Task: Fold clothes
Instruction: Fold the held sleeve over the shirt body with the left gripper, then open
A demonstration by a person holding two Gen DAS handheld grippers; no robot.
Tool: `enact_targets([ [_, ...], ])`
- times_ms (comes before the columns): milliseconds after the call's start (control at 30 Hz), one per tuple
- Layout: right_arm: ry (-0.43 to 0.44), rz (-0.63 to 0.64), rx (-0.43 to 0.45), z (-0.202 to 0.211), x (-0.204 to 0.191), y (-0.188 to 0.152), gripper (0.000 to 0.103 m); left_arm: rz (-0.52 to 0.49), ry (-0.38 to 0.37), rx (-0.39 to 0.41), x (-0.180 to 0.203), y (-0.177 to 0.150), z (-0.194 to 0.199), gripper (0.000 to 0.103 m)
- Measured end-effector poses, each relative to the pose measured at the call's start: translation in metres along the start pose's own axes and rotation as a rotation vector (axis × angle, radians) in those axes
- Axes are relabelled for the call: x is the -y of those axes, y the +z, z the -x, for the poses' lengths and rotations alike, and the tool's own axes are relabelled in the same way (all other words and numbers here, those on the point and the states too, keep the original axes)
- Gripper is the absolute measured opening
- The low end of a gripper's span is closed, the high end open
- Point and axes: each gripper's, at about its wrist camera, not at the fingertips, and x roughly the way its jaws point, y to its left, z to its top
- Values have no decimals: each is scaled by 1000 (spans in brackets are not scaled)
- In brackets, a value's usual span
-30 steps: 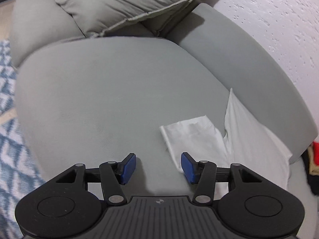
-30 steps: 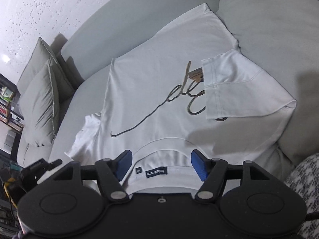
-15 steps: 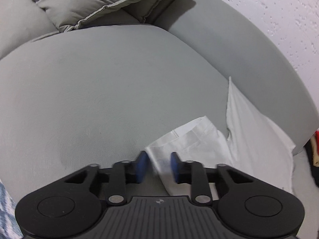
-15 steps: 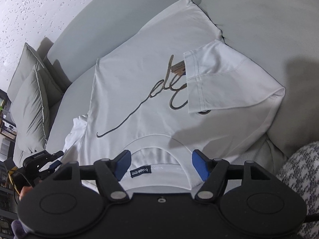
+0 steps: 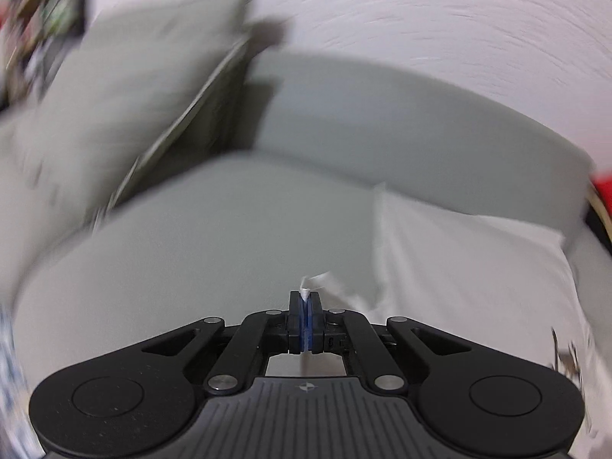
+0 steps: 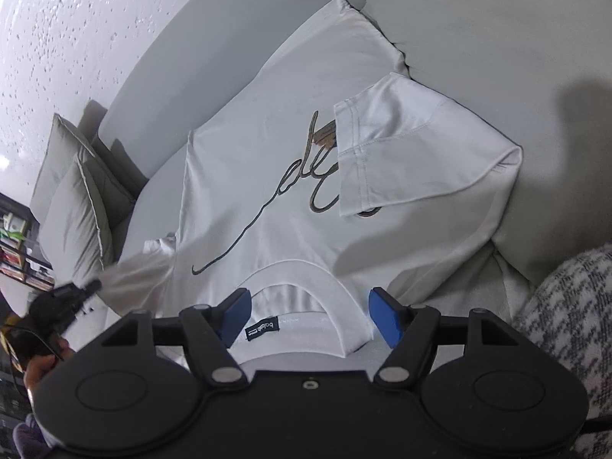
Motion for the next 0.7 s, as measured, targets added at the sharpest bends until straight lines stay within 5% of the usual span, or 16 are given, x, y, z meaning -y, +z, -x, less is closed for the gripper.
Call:
enact_targets([
  [167,16,-31,21,8,12,5,67,-265,-101,54,90,-14,22,0],
  [233,19,-39,29,11,16,7,67,-361,-143,5,120,-36,23,2],
  [300,23,-49,32,13,19,9,67,-456,-162,-83,143,-61,19,20],
  [367,35,-60,27,14,22,10,67,-517,-150,-159,149,-83,17,22],
  [533,57,-63,34,21,24,11,73,-337,-173,-186,91,-78,36,44],
  [700,64,-67,52,23,24,12,73,46,-113,-254,2,-57,29,54],
])
